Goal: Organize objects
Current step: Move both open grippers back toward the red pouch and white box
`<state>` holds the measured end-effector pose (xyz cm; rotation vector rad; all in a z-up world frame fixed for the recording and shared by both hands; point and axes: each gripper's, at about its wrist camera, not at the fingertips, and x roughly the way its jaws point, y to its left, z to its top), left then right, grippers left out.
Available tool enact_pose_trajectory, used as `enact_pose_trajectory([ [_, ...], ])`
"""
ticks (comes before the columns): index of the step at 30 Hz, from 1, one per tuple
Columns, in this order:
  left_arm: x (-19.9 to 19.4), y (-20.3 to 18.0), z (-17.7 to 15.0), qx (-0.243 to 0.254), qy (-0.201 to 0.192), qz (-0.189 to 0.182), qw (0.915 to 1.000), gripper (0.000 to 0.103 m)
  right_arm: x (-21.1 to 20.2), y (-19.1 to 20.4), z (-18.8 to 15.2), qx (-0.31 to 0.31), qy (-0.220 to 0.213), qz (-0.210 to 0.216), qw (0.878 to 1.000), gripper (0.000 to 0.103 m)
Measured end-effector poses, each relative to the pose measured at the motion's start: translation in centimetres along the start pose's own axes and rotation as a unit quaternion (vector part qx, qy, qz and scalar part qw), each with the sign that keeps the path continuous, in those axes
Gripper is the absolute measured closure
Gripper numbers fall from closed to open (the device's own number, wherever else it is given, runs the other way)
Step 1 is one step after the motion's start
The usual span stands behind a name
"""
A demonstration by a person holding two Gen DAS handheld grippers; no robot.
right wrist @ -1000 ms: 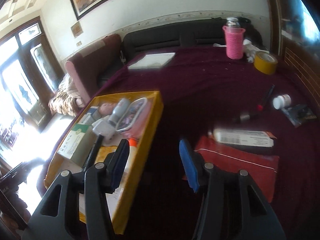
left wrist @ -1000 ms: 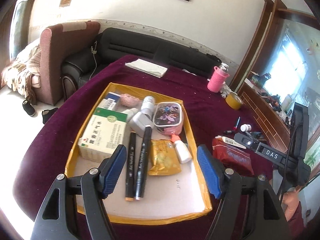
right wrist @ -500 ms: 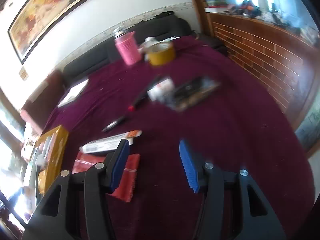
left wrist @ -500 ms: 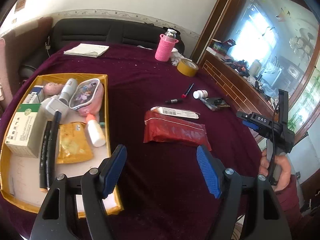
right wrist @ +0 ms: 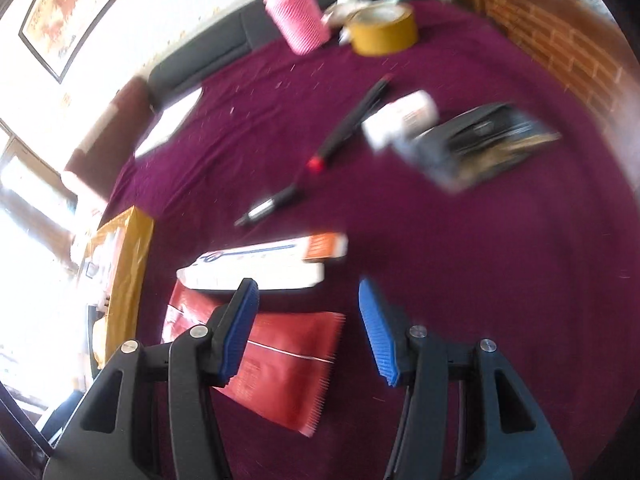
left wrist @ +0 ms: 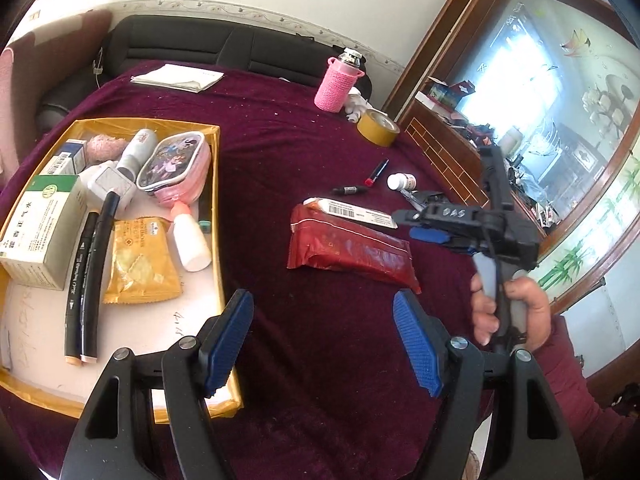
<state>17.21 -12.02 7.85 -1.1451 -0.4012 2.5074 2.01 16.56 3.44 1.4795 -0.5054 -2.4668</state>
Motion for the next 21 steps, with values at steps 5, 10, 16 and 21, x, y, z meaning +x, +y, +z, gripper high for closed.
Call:
enact_pose_trajectory([
  [5,0.0,1.2,0.3,-0.005,0.002,-0.004,1.0000,0.036,1.3,3.4,-3.1,-0.089,0.035,-0.019,0.995,0.044],
  [10,0.9,2.0,0.7,-0.018,0.010,-0.017,0.9997,0.036,-1.0,3.6,-4.7,-0.111,0.068,0.057,0.990,0.044],
  [16,2.3,1.0,0.5,-0.013,0.035,-0.025,0.9990,0.036,-2.2,2.7,-1.6,-0.117,-0.014,-0.034,0.992,0.044],
  [21,2.4,0.2,0.5,-0.008,0.044,-0.026,0.9987,0.036,0.7,6.8,-1.2,-0.269,-0.009,-0.100,0.958,0.045],
])
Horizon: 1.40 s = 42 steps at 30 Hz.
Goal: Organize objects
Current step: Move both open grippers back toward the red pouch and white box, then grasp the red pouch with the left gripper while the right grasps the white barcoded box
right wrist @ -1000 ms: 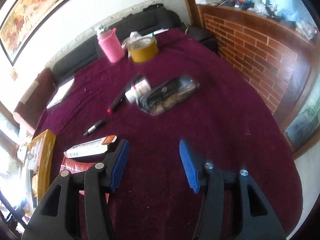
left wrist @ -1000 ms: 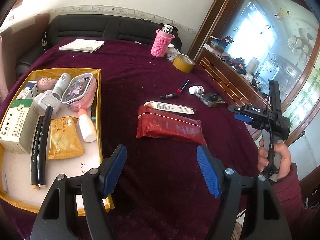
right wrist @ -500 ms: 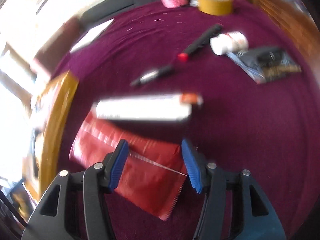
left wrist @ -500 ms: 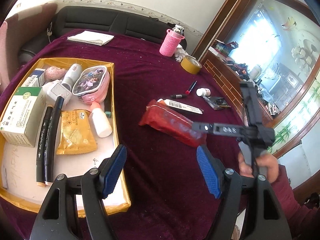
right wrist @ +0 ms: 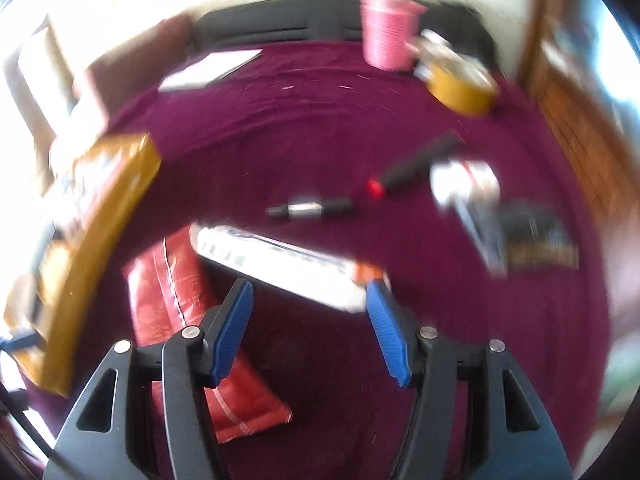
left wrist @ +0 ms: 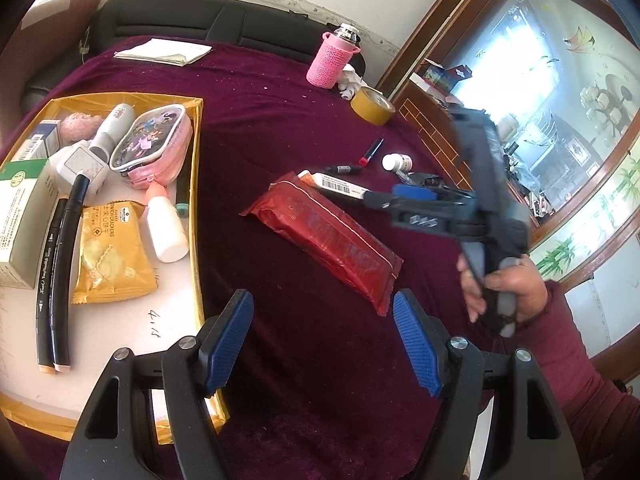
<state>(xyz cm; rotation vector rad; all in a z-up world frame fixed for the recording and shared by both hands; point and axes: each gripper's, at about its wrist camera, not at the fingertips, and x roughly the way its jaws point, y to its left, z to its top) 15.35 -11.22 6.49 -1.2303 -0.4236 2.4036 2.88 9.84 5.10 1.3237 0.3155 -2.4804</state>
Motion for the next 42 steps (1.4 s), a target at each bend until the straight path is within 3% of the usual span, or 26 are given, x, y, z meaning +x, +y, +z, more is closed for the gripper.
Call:
enact_pose_trajectory([
  [4,0.0,-0.4,0.2,-0.004,0.005,0.005,1.0000,0.036,3.1,2.6,1.2,-0.086,0.027,-0.031,0.995,0.045],
  [5,0.1,-0.6,0.2,-0.008,0.008,0.005,0.9999,0.036,3.8,2.8,1.5,-0.091,0.033,-0.031,0.995,0.050],
  [6,0.3,-0.7,0.3,-0.012,0.011,0.003,0.9999,0.036,4.6,2.7,1.7,-0.084,0.041,-0.021,0.995,0.056],
  [8,0.8,-1.2,0.6,-0.019,0.018,0.000,0.9997,0.036,5.2,1.7,2.4,-0.033,0.048,0.021,0.998,0.082],
  [10,1.8,-1.6,0.8,-0.030,0.028,0.007,0.9991,0.036,4.8,0.1,2.3,0.033,0.054,0.056,0.996,0.090],
  [14,4.7,-2.5,1.2,-0.043,0.057,0.027,0.9970,0.036,3.2,-3.1,-0.3,0.121,0.059,0.103,0.986,0.092],
  [17,6.9,-2.9,1.6,-0.054,0.067,0.054,0.9949,0.036,1.3,-4.5,-2.8,0.142,0.059,0.100,0.983,0.092],
  [23,11.5,-1.8,3.1,-0.129,0.087,0.101,0.9826,0.036,-1.1,-7.0,-5.9,0.168,0.043,0.096,0.980,0.092],
  [26,13.1,-3.1,4.8,-0.090,0.061,0.155,0.9819,0.036,-1.4,-8.0,-6.7,0.187,0.037,0.097,0.977,0.092],
  [31,16.6,-6.3,4.9,0.010,0.082,0.207,0.9748,0.029,-1.6,-9.2,-8.4,0.222,0.035,0.099,0.969,0.092],
  [33,17.1,-7.9,3.7,0.075,0.086,0.212,0.9706,0.029,-1.5,-9.5,-8.8,0.229,0.036,0.102,0.967,0.091],
  [35,17.0,-8.6,2.8,0.119,0.065,0.227,0.9644,0.027,-1.4,-9.7,-8.9,0.234,0.034,0.107,0.966,0.091],
  [39,16.5,-7.6,2.5,0.116,0.046,0.207,0.9703,0.024,-1.0,-9.5,-8.4,0.242,0.035,0.101,0.964,0.090],
  [42,15.6,-7.2,2.4,0.124,0.035,0.186,0.9742,0.049,-0.7,-9.0,-7.8,0.235,0.032,0.086,0.968,0.090],
])
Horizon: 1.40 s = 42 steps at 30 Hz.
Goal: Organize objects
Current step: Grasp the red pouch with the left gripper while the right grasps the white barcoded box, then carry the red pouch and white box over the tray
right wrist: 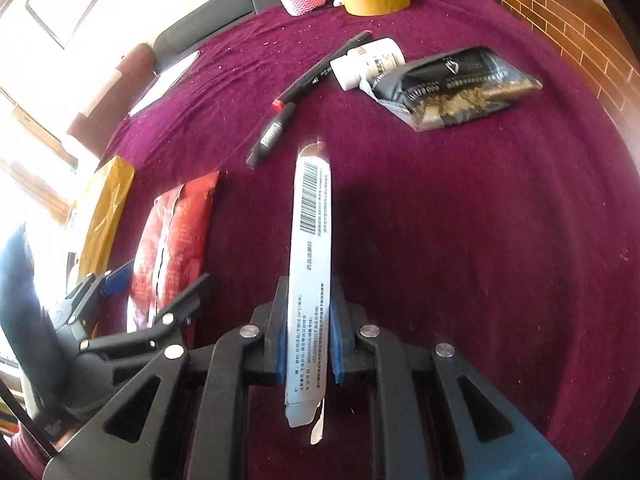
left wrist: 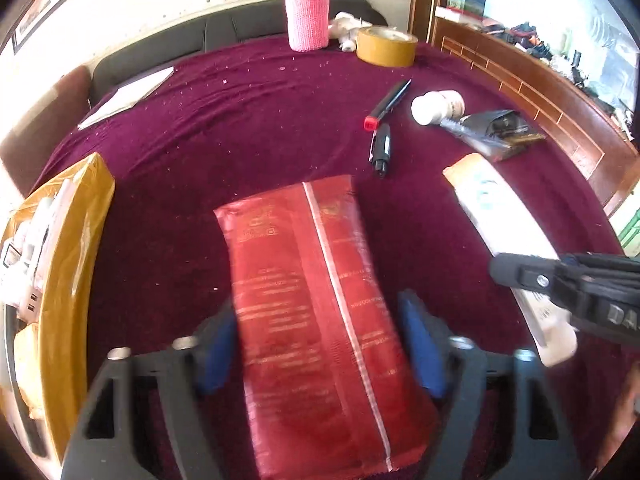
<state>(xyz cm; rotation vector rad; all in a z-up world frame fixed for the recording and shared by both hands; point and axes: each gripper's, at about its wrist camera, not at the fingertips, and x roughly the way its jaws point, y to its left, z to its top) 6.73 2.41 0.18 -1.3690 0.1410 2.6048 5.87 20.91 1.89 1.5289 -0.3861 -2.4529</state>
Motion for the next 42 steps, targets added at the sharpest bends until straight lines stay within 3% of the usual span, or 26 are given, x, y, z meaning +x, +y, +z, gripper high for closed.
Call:
enact_pose_trajectory([
  [1,0.0,0.3,0.2,-0.009,0.002,-0.023,0.9997,0.056,0.1,0.3,0.0,-0.003,-0.004,-0.008,1.000,0.090],
  [3,0.3,1.2,0.8,-0.035,0.012,-0.065,0.9972,0.060,0.2,0.7,0.0,-0.009,-0.015,-0.021,1.000,0.090],
  [7,-1.5,2.9,0.2,-0.070,0.007,-0.098,0.9927,0.064,0.4,1.0,0.0,-0.012,-0.025,-0.034,0.999,0.090],
  [12,-5.2,5.3,-1.0,-0.107,-0.027,-0.144,0.9833,0.064,-0.4,1.3,-0.5,0.006,-0.023,0.007,1.000,0.091],
  [19,-11.4,9.4,-2.2,-0.143,-0.098,-0.191,0.9662,0.064,-3.2,5.6,-1.4,-0.027,-0.045,0.049,0.997,0.091],
  [23,-14.3,13.2,-3.5,-0.157,-0.121,-0.167,0.9658,0.064,-3.9,9.6,-1.5,-0.060,-0.049,0.072,0.994,0.091],
  [29,-16.8,19.8,-6.7,-0.171,-0.129,-0.053,0.9754,0.064,-2.6,16.2,-1.7,-0.100,-0.018,0.130,0.986,0.091],
  [33,-15.2,23.1,-8.5,-0.196,-0.103,-0.007,0.9751,0.063,-0.2,20.7,-1.9,-0.115,0.011,0.159,0.980,0.090],
  [37,-12.1,24.7,-8.9,-0.211,-0.069,0.000,0.9750,0.063,2.3,25.1,-2.2,-0.124,0.041,0.175,0.976,0.090],
  [42,-10.3,24.4,-8.6,-0.194,-0.063,0.025,0.9787,0.063,5.0,28.8,-3.0,-0.135,0.050,0.141,0.980,0.090],
])
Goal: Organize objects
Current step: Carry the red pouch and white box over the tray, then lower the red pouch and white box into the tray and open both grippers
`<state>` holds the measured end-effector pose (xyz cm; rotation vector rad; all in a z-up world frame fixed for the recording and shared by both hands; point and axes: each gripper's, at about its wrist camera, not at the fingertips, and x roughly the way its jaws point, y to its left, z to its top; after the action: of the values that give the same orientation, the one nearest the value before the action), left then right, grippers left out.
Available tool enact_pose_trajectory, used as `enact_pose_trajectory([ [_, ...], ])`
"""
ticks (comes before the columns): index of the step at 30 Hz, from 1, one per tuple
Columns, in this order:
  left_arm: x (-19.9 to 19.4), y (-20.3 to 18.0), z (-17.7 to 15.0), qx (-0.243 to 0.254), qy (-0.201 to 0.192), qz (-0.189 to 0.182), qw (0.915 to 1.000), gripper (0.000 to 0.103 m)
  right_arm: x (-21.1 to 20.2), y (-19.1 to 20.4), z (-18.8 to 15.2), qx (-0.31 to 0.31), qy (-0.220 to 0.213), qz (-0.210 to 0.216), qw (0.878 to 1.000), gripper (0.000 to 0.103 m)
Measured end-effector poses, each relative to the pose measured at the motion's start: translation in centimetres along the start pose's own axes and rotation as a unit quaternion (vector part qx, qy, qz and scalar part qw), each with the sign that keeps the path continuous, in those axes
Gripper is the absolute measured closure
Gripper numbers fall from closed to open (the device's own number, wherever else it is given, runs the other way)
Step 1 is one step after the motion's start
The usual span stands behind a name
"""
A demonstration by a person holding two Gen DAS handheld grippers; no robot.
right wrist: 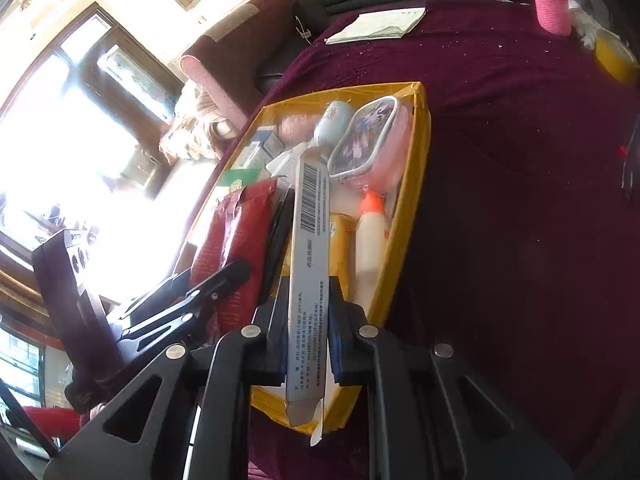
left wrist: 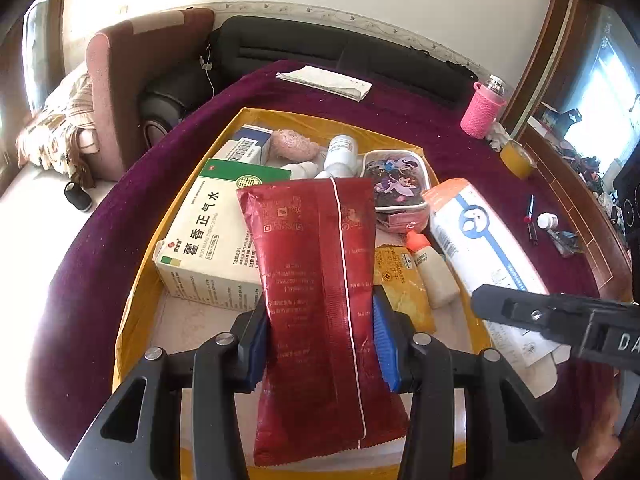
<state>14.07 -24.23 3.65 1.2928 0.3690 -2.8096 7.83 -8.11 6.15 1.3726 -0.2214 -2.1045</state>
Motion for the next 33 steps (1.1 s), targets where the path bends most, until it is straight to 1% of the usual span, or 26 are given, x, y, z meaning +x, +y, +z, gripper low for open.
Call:
enact_pose_trajectory([
  [2,0.0,-0.2,0.0,0.003,-0.002,-0.003,1.0000,0.063,1.3,0.7,-0.1,0.001,0.006,-0.023,1.000,0.090],
  [5,0.6,-0.2,0.0,0.010,0.005,-0.009,0.9999,0.062,3.1,0.9,-0.4,0.011,0.020,-0.040,0.999,0.090],
  [7,0.6,-0.1,0.0,0.010,0.007,-0.018,0.9998,0.061,3.5,0.6,-0.6,0.019,0.020,-0.059,0.998,0.090],
  [10,0.3,-0.1,-0.2,0.019,0.018,-0.027,0.9993,0.061,3.6,-0.3,-0.6,0.045,0.032,-0.057,0.997,0.088],
  [12,-0.3,0.2,-0.3,0.013,0.021,-0.041,0.9989,0.061,3.5,-0.4,-0.5,0.044,0.033,-0.056,0.997,0.085],
  [13,-0.5,0.4,-0.3,0.010,0.020,-0.046,0.9987,0.059,3.2,-0.2,-0.5,0.038,0.025,-0.061,0.997,0.083],
  [15,-1.4,0.9,-0.1,-0.001,0.015,-0.057,0.9982,0.056,2.3,0.3,-0.5,0.023,0.005,-0.075,0.997,0.075],
  [16,-1.9,1.1,0.0,-0.006,0.012,-0.061,0.9980,0.055,1.8,0.5,-0.5,0.018,-0.004,-0.080,0.997,0.068],
  [17,-2.5,1.3,0.2,-0.010,0.006,-0.065,0.9978,0.051,1.5,0.5,-0.5,0.017,-0.012,-0.081,0.996,0.064],
  [18,-3.3,1.4,0.3,-0.013,-0.001,-0.064,0.9979,0.049,1.1,0.5,-0.4,0.017,-0.019,-0.081,0.996,0.063],
  [20,-4.4,1.7,0.5,-0.019,-0.017,-0.059,0.9979,0.043,0.2,0.4,-0.5,0.018,-0.032,-0.079,0.996,0.063],
  [24,-6.7,1.7,0.6,-0.020,-0.055,-0.043,0.9974,0.040,-0.4,0.1,-0.7,0.019,-0.056,-0.097,0.994,0.063],
  [26,-7.6,1.3,0.6,-0.014,-0.077,-0.024,0.9967,0.039,-0.7,-0.1,-1.2,0.012,-0.064,-0.112,0.992,0.063],
  [28,-8.1,0.9,0.6,-0.006,-0.096,-0.002,0.9953,0.039,-0.9,0.1,-1.6,-0.001,-0.074,-0.127,0.989,0.063],
  [31,-8.4,0.0,0.7,0.007,-0.113,0.026,0.9932,0.039,-1.7,0.7,-2.2,-0.033,-0.091,-0.153,0.983,0.061],
  [33,-8.5,-0.7,0.6,0.013,-0.119,0.038,0.9920,0.039,-2.4,1.3,-2.5,-0.057,-0.109,-0.179,0.976,0.058],
])
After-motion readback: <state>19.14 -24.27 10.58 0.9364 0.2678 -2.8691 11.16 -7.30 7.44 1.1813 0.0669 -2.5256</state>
